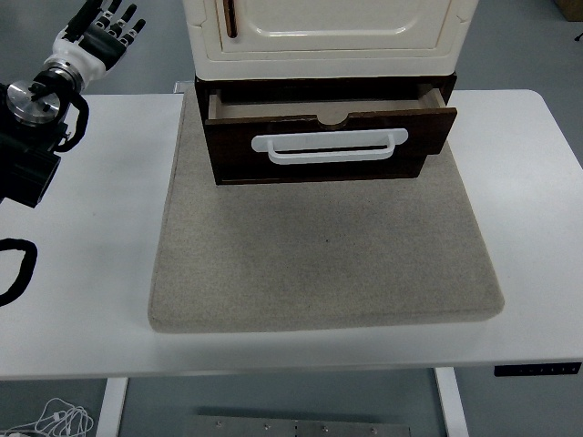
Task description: Open the drawer under the combination cabinet
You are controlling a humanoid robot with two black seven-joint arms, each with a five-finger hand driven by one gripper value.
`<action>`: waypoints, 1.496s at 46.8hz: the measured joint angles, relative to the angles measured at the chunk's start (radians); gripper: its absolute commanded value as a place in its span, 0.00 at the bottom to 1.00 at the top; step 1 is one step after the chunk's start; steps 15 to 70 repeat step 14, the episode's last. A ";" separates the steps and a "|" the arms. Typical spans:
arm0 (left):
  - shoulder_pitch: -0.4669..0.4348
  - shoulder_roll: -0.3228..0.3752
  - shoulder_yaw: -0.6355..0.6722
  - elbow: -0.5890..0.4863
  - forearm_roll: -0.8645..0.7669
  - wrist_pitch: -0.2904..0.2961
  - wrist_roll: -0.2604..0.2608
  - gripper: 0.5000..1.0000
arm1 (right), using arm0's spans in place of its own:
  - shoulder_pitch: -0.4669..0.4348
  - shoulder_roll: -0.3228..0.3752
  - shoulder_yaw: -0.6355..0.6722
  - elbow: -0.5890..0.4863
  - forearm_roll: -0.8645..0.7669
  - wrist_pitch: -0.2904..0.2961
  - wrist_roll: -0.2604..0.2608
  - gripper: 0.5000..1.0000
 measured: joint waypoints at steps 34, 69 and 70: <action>0.010 -0.012 0.000 -0.006 0.003 -0.038 -0.007 1.00 | 0.000 0.000 0.001 0.002 -0.002 0.002 0.000 0.85; 0.010 -0.012 0.000 -0.006 0.003 -0.038 -0.007 1.00 | 0.000 0.000 0.001 0.002 -0.002 0.002 0.000 0.85; 0.010 -0.012 0.000 -0.006 0.003 -0.038 -0.007 1.00 | 0.000 0.000 0.001 0.002 -0.002 0.002 0.000 0.85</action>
